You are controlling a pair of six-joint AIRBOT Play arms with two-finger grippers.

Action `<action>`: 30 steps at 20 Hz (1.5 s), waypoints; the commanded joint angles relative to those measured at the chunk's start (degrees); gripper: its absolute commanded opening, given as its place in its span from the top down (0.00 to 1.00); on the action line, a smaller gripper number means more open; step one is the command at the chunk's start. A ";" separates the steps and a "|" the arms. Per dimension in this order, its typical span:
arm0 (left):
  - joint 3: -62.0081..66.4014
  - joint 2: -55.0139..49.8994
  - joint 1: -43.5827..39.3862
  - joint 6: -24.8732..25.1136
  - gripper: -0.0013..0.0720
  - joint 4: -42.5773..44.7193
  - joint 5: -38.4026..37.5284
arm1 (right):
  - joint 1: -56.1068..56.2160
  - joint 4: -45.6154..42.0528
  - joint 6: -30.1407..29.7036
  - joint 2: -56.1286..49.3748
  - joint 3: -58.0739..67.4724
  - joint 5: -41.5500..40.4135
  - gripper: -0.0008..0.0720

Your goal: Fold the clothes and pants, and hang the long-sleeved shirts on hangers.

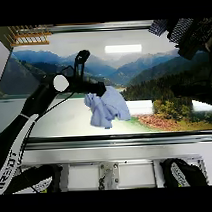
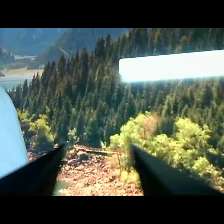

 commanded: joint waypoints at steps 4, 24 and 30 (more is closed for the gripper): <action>-16.79 0.98 11.91 -7.15 0.07 -0.63 -2.82 | -0.55 0.09 0.57 -2.75 -0.98 2.54 0.02; -25.29 -6.08 8.66 -0.83 0.97 -10.86 -1.57 | 28.57 16.70 0.52 -34.91 -7.39 -10.05 0.03; -24.83 1.27 16.35 1.16 0.97 -10.14 -1.90 | 30.71 11.87 0.15 -34.34 -3.43 -10.71 0.97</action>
